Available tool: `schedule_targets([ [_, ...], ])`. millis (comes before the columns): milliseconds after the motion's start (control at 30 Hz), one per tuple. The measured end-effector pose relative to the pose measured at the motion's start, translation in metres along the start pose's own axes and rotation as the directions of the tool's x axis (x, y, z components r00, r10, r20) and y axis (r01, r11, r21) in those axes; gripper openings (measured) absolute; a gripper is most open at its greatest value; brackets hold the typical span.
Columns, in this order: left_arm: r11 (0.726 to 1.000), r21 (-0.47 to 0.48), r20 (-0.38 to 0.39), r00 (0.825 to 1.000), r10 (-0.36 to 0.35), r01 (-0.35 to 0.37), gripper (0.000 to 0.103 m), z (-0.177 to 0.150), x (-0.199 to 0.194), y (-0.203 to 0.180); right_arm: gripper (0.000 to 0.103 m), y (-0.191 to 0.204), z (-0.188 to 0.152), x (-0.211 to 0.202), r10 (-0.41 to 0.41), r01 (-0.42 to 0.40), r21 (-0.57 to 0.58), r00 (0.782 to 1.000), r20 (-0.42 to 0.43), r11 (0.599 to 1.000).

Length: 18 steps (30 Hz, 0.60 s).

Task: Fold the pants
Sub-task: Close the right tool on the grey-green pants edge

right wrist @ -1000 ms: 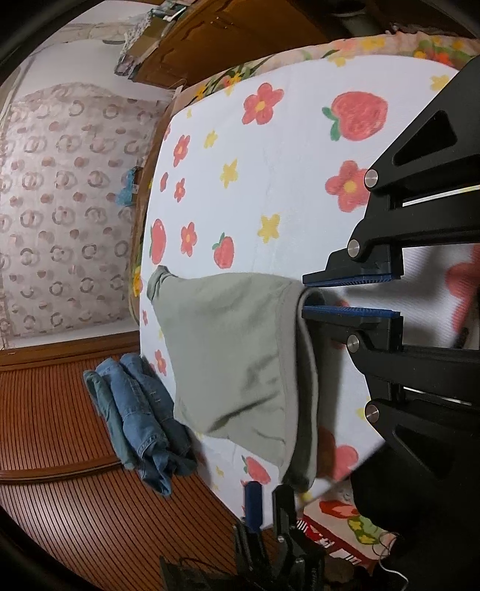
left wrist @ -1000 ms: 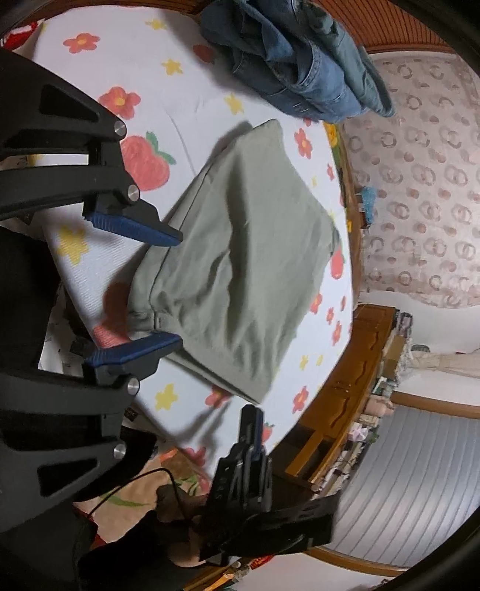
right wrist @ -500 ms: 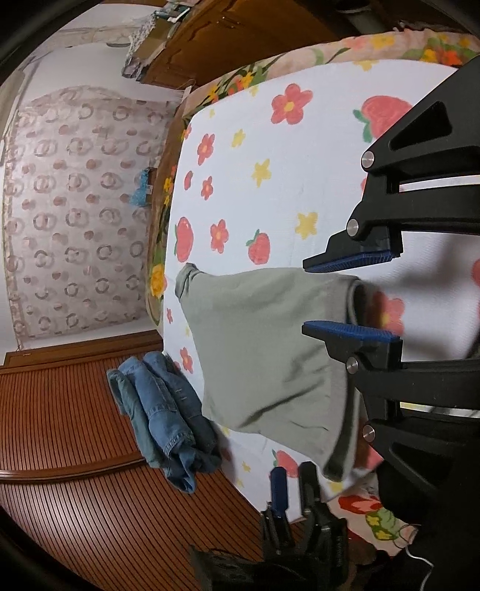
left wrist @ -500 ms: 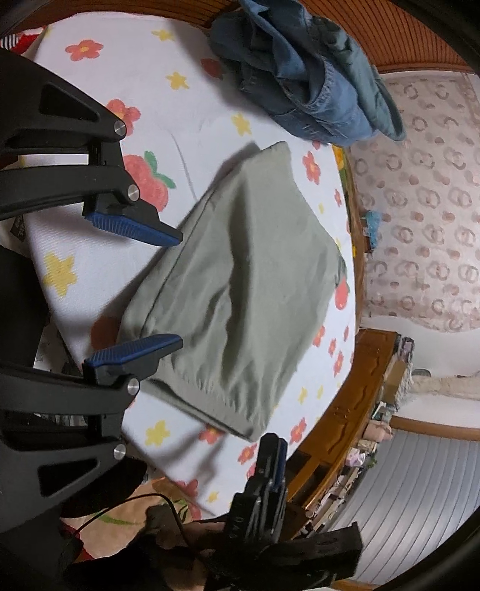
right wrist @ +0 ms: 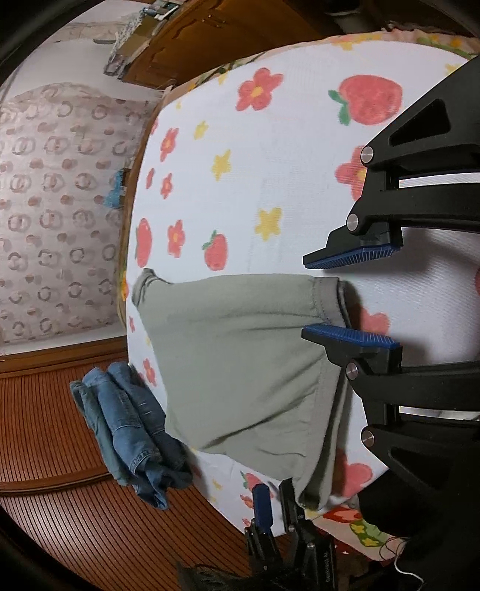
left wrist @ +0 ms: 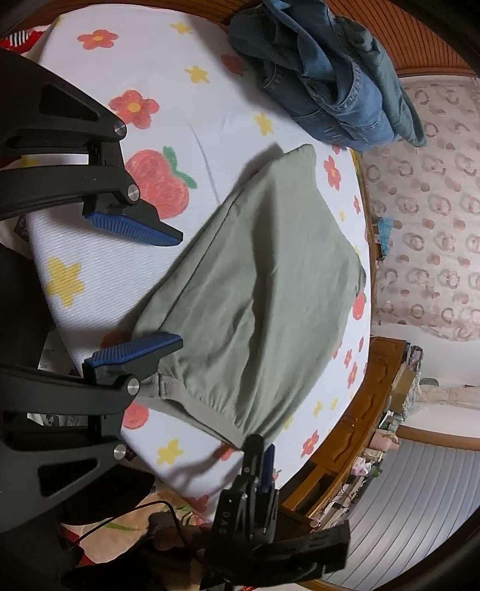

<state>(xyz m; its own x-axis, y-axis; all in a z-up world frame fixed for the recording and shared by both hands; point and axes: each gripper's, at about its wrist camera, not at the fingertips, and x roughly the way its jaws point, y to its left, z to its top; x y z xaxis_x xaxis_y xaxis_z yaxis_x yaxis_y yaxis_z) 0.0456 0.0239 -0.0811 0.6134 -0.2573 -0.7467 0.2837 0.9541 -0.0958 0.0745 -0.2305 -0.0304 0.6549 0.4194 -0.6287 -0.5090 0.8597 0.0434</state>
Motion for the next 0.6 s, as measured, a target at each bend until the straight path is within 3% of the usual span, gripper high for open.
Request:
schedule_targets([
  [333,0.993,0.089,0.057,0.995,-0.087,0.082,0.050,0.005,-0.022,-0.026,0.032,0.000,0.000,-0.001,0.002,-0.002,0.004,1.000,0.001,1.000],
  [600,0.987,0.115,-0.041,0.994,-0.104,0.108,0.050,-0.002,0.002,-0.033,0.032,-0.001,-0.003,-0.004,0.021,-0.021,0.003,1.000,-0.004,1.000],
])
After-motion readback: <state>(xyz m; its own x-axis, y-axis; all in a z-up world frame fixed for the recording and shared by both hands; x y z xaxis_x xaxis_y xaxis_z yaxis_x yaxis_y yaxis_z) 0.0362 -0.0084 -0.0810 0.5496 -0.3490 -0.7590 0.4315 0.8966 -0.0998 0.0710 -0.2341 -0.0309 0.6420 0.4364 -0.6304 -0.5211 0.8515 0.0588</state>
